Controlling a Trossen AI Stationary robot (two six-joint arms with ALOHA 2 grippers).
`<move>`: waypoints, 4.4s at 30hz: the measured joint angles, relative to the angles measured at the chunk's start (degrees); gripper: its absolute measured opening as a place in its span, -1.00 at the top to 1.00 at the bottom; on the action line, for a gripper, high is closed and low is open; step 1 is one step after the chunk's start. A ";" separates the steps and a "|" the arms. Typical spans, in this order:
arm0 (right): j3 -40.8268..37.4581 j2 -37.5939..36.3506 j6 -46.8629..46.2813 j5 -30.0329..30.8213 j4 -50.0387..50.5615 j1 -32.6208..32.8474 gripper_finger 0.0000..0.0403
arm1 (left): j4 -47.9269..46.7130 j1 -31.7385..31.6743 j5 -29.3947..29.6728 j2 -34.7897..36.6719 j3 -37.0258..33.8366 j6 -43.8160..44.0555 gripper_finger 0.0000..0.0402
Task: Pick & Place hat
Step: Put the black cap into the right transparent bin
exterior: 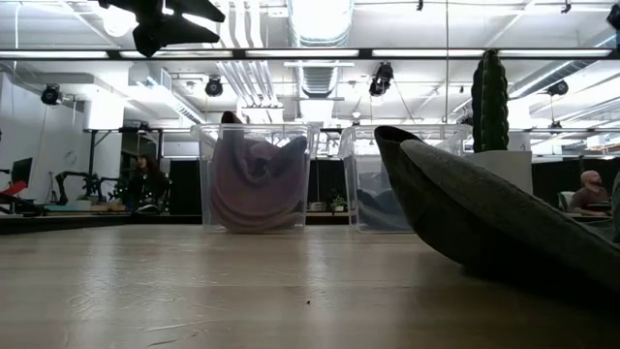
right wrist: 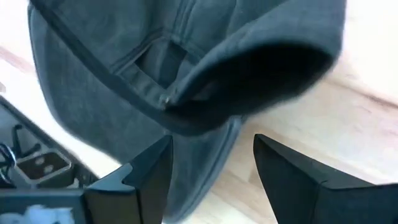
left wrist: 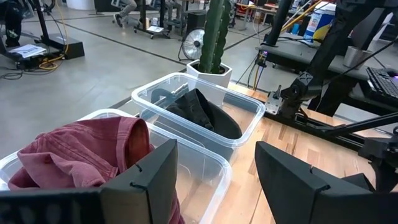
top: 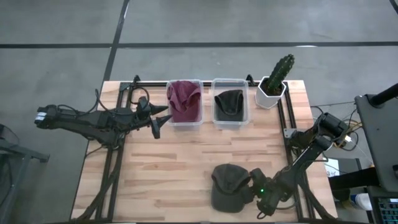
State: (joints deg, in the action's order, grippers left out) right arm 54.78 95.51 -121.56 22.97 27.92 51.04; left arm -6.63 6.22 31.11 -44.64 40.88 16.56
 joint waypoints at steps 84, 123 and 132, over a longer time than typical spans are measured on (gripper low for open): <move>-3.47 -40.23 80.64 -11.60 -2.86 -69.62 0.96 | 2.57 -0.15 5.23 -0.02 -5.09 -1.19 -0.04; -3.47 -27.90 85.31 -21.49 -1.04 -82.22 0.59 | 6.21 -0.15 7.58 2.95 -8.48 0.01 -0.04; -3.47 -29.96 85.51 -21.50 2.14 -82.17 0.33 | 6.19 -0.15 7.58 3.77 -8.48 -0.48 -0.04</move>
State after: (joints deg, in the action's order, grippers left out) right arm 51.31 65.55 -36.05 1.48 30.06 -31.14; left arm -0.44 6.07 38.70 -40.87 32.40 16.08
